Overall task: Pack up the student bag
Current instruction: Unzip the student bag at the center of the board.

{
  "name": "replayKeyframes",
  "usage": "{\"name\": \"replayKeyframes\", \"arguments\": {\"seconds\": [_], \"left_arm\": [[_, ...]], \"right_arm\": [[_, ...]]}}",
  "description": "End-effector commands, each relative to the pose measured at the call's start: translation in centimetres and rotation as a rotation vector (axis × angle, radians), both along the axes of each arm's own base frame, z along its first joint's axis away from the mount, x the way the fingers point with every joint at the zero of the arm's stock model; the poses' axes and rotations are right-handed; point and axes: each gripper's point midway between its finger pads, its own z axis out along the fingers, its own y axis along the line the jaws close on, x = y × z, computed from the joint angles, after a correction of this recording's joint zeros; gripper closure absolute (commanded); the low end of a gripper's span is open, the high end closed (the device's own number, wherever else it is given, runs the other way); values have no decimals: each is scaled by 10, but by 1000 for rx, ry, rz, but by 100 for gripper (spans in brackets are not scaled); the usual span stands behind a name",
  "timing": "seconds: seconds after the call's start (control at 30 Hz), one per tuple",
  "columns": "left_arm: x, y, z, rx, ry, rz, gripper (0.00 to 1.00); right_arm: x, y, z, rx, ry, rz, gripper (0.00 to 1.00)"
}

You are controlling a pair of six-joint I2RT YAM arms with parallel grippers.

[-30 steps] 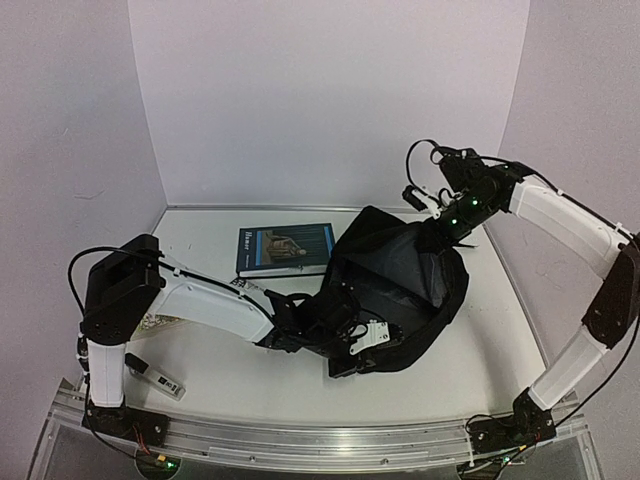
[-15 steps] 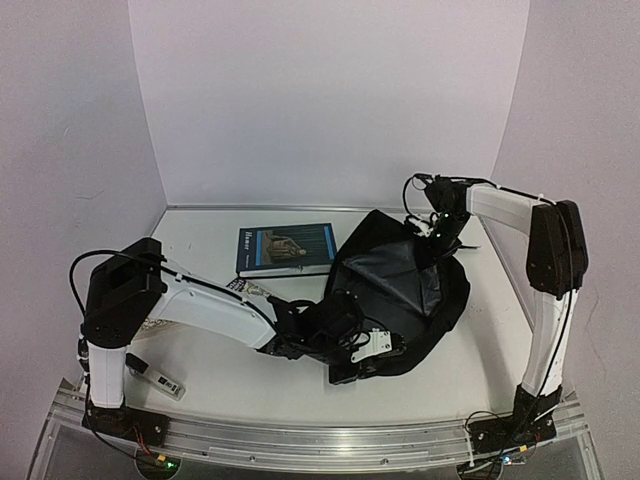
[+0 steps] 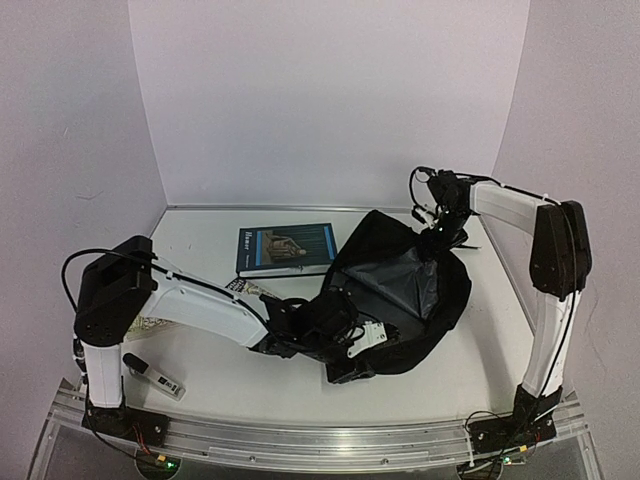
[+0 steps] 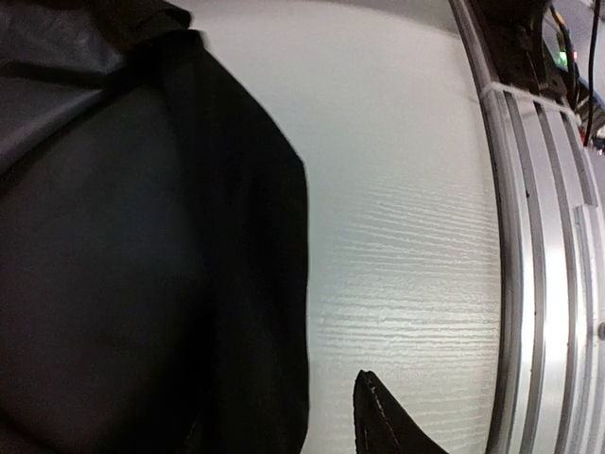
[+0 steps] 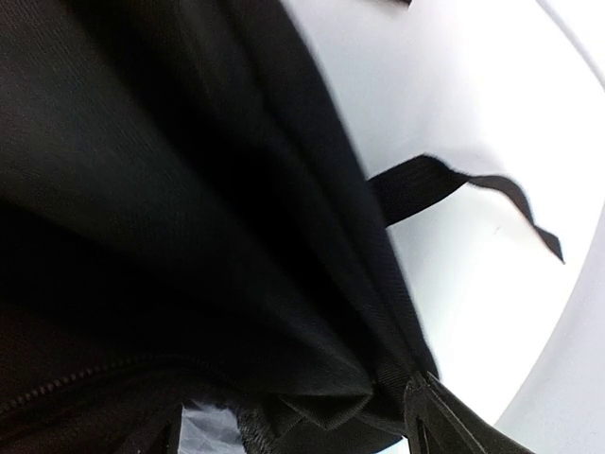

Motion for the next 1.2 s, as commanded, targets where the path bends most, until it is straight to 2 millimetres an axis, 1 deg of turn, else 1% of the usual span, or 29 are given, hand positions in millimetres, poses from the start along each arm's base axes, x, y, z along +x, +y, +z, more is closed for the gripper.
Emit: {"name": "replayKeyframes", "arguments": {"seconds": [0.0, 0.07, 0.13, 0.17, 0.27, 0.3, 0.33, 0.37, 0.47, 0.53, 0.6, 0.63, 0.67, 0.73, 0.8, 0.9, 0.97, 1.07, 1.13, 1.17], "left_arm": [[51, 18, 101, -292, 99, 172, 50], [74, 33, 126, -374, 110, 250, 47], [101, 44, 138, -389, 56, 334, 42], [113, 47, 140, -379, 16, 375, 39], [147, 49, 142, -349, -49, 451, 33], [156, 48, 144, -355, -56, 460, 32], [164, 49, 140, -352, -56, 464, 31], [171, 46, 141, -361, -62, 461, 30], [181, 36, 133, -342, -108, 409, 29], [181, 28, 126, -331, -131, 361, 28], [182, 21, 118, -314, -154, 312, 27], [184, 18, 116, -307, -167, 298, 26], [186, 15, 109, -290, -187, 286, 26], [194, 12, 107, -282, -229, 285, 26], [203, 8, 104, -274, -266, 288, 26], [215, 3, 100, -254, -301, 297, 29], [224, 3, 99, -252, -311, 314, 33], [240, 7, 97, -247, -323, 364, 48], [248, 12, 99, -249, -330, 398, 61], [249, 15, 101, -254, -323, 407, 67]], "right_arm": [[-2, 15, 55, 139, -90, 17, 17], [-16, 21, 54, 175, -44, 42, 17], [-29, 24, 54, 203, -16, 57, 17], [-37, 27, 52, 224, 2, 66, 17], [-57, 31, 55, 278, 28, 71, 16], [-64, 31, 55, 292, 39, 70, 16], [-71, 32, 52, 301, 55, 70, 16], [-76, 32, 53, 309, 58, 74, 16], [-93, 28, 51, 308, 70, 71, 15], [-102, 23, 53, 300, 65, 68, 14], [-110, 18, 48, 284, 72, 60, 12], [-115, 15, 42, 273, 85, 54, 12], [-117, 14, 39, 267, 89, 48, 12], [-122, 10, 28, 254, 106, 33, 14], [-124, 8, 20, 256, 116, 24, 18], [-123, 8, 12, 257, 125, 11, 32], [-120, 6, 8, 245, 123, 0, 40], [-116, 2, 7, 240, 118, -19, 54], [-115, -1, 8, 235, 111, -26, 71], [-115, -2, 11, 230, 102, -27, 77]]}}
